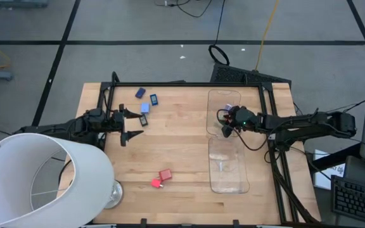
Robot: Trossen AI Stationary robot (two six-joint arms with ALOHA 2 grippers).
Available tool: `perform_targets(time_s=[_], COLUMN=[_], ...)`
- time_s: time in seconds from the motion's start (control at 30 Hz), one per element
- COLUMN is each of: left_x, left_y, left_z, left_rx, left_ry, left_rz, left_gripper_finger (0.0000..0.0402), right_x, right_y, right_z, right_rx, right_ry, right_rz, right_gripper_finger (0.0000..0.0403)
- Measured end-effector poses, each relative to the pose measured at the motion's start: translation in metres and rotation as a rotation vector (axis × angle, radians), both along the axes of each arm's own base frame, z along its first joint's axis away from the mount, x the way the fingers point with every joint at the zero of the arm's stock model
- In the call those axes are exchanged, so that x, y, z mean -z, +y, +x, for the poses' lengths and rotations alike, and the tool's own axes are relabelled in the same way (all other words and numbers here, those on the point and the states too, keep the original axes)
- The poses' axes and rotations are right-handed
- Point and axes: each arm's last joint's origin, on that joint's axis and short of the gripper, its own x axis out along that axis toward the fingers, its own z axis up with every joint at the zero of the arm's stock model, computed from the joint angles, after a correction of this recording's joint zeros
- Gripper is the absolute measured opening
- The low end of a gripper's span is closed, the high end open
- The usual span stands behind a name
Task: Pick & Place Office items
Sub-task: Put the green charger adapter into the top transparent bin, then put the light blue charger adapter into the top transparent bin
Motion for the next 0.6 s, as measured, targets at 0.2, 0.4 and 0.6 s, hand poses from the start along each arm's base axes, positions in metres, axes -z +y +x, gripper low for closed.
perform_targets(time_s=[0.2, 0.4, 0.6], left_x=[0.000, 0.000, 0.000], left_y=[0.000, 0.000, 0.000], left_z=[0.000, 0.000, 0.000], left_rx=[0.000, 0.000, -0.001], left_ry=[0.000, -0.001, -0.001], left_rz=[0.000, -0.001, -0.002], left_gripper_finger=[0.0351, 0.0351, 0.0351], right_x=[-0.002, -0.010, -0.022], right_y=[0.000, -0.001, 0.001], right_z=[0.001, 0.006, 0.013], right_rx=[-0.002, -0.029, -0.143], right_ry=[-0.021, -0.099, -0.224], right_rz=[-0.010, -0.065, -0.097], right_gripper_finger=[0.0160, 0.0160, 0.0158])
